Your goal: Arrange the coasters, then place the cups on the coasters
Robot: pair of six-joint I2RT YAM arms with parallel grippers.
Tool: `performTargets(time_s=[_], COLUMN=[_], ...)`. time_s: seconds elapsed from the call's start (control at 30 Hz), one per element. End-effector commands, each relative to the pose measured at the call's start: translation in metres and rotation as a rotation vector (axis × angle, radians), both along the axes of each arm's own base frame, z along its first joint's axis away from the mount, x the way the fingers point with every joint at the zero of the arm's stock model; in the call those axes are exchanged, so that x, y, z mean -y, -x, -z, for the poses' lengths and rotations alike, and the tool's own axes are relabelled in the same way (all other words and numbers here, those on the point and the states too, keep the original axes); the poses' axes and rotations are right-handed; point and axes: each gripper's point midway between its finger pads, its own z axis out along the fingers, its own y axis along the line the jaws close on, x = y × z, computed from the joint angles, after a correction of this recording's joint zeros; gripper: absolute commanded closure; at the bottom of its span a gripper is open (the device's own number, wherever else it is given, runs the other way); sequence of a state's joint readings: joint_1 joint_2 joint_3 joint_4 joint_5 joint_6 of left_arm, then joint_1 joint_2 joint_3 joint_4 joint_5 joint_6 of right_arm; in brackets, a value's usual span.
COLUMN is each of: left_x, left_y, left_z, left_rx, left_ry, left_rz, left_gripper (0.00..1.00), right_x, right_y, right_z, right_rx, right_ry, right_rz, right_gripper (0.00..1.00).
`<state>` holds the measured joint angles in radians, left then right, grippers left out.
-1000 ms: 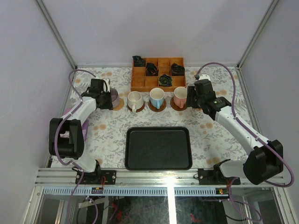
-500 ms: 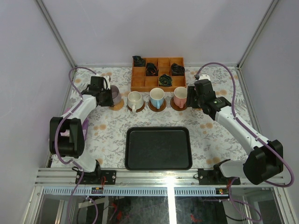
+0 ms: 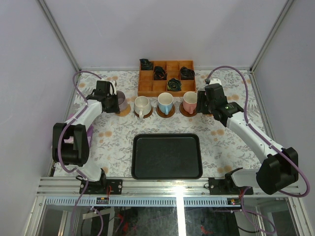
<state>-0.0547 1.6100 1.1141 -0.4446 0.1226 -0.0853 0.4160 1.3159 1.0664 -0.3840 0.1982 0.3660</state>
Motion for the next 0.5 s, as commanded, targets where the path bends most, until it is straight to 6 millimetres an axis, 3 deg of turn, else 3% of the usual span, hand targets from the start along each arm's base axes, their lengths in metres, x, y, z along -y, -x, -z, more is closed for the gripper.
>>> performTargets(time_s=[0.0, 0.47], left_x=[0.005, 0.010], left_y=[-0.019, -0.017], left_z=[-0.016, -0.003], left_rx=[0.081, 0.052], left_ry=[0.004, -0.006], left_rz=[-0.004, -0.002], left_gripper=[1.00, 1.00], right_x=[0.002, 0.002], right_y=[-0.003, -0.003], right_z=[-0.009, -0.006], right_rx=[0.035, 0.028], right_ry=[-0.009, -0.006], right_rz=[0.008, 0.009], right_gripper=[0.42, 0.42])
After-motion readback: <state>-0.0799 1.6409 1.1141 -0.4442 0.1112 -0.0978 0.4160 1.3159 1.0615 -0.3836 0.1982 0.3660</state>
